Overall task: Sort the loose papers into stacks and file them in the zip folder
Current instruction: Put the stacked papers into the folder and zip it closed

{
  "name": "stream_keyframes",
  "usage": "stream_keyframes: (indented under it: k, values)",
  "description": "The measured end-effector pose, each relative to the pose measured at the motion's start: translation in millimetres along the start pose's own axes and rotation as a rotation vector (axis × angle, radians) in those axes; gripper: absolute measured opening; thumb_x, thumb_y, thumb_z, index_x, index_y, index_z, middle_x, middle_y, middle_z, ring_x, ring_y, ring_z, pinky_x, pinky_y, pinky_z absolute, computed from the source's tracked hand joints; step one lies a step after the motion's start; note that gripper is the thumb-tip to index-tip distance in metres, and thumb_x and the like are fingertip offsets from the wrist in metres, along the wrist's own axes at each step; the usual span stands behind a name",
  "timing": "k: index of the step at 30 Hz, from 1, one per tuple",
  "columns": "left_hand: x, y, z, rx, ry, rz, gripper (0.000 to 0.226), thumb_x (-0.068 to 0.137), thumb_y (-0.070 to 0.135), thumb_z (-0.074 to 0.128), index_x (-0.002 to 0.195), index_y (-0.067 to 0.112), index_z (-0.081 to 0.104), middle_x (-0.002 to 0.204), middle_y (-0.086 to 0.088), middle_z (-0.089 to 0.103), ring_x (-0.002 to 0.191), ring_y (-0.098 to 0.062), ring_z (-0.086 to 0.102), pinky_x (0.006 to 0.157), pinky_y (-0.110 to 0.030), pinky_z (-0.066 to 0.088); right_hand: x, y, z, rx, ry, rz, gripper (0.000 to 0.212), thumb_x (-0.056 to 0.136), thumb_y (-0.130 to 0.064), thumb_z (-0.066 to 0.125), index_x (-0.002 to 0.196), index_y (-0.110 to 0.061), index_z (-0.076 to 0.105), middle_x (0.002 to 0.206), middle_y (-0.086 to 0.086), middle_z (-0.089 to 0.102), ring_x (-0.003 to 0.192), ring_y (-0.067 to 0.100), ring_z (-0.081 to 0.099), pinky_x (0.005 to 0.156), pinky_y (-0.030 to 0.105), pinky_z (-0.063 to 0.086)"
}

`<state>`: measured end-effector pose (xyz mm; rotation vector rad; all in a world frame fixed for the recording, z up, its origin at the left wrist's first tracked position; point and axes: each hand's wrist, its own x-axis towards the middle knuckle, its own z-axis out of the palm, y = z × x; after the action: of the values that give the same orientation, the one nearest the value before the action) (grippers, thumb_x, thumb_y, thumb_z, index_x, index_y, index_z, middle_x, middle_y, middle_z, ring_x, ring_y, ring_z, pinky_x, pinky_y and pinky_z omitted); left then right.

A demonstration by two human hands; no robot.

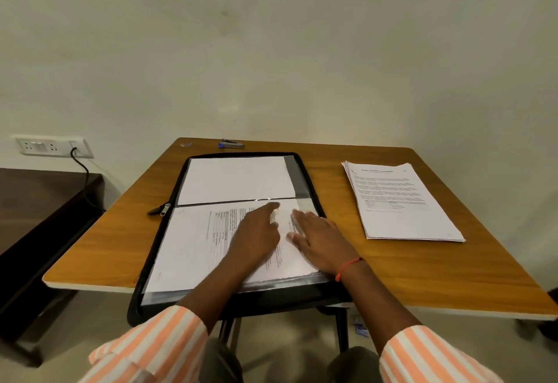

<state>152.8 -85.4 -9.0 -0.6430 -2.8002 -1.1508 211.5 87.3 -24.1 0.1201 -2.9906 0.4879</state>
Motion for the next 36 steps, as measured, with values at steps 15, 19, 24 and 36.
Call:
stream_keyframes:
  k: [15,19,24,36]
  values:
    - [-26,-42,-21,0.193,-0.094,0.007,0.066,0.098,0.068,0.039,0.154,0.035,0.037,0.166,0.010,0.027,0.153,-0.013,0.022,0.126,-0.040,0.013,33,11,-2,-0.162,-0.110,0.117,0.074,0.101,-0.063,0.023,0.158,-0.017,0.021,0.166,0.001,0.022,0.152,0.019,0.020,0.124,0.044,0.016]
    - [-43,-38,-52,0.107,-0.263,0.145,0.066,0.080,0.076,0.063,0.137,0.045,0.055,0.149,0.026,0.046,0.131,0.004,0.040,0.114,-0.032,0.034,14,21,-8,-0.051,-0.141,0.080,0.068,0.104,-0.057,0.031,0.159,-0.018,0.023,0.166,0.001,0.020,0.153,0.018,0.017,0.124,0.044,0.017]
    - [-59,-49,-55,0.263,-0.337,0.278,0.068,0.073,0.082,0.062,0.132,0.049,0.060,0.147,0.028,0.048,0.137,0.005,0.037,0.118,-0.032,0.032,-3,24,-9,0.190,-0.098,0.134,0.063,0.104,-0.051,0.038,0.158,-0.020,0.027,0.166,-0.002,0.021,0.154,0.016,0.015,0.125,0.038,0.017]
    - [-54,-34,-62,-0.006,-0.261,0.118,0.006,0.085,0.047,0.077,0.091,0.046,0.076,0.094,0.034,0.068,0.100,0.013,0.059,0.087,-0.013,0.046,-21,16,-31,0.686,0.344,0.178,0.028,0.106,-0.029,0.045,0.122,-0.023,0.068,0.119,-0.013,0.066,0.111,-0.007,0.056,0.096,0.016,0.046]
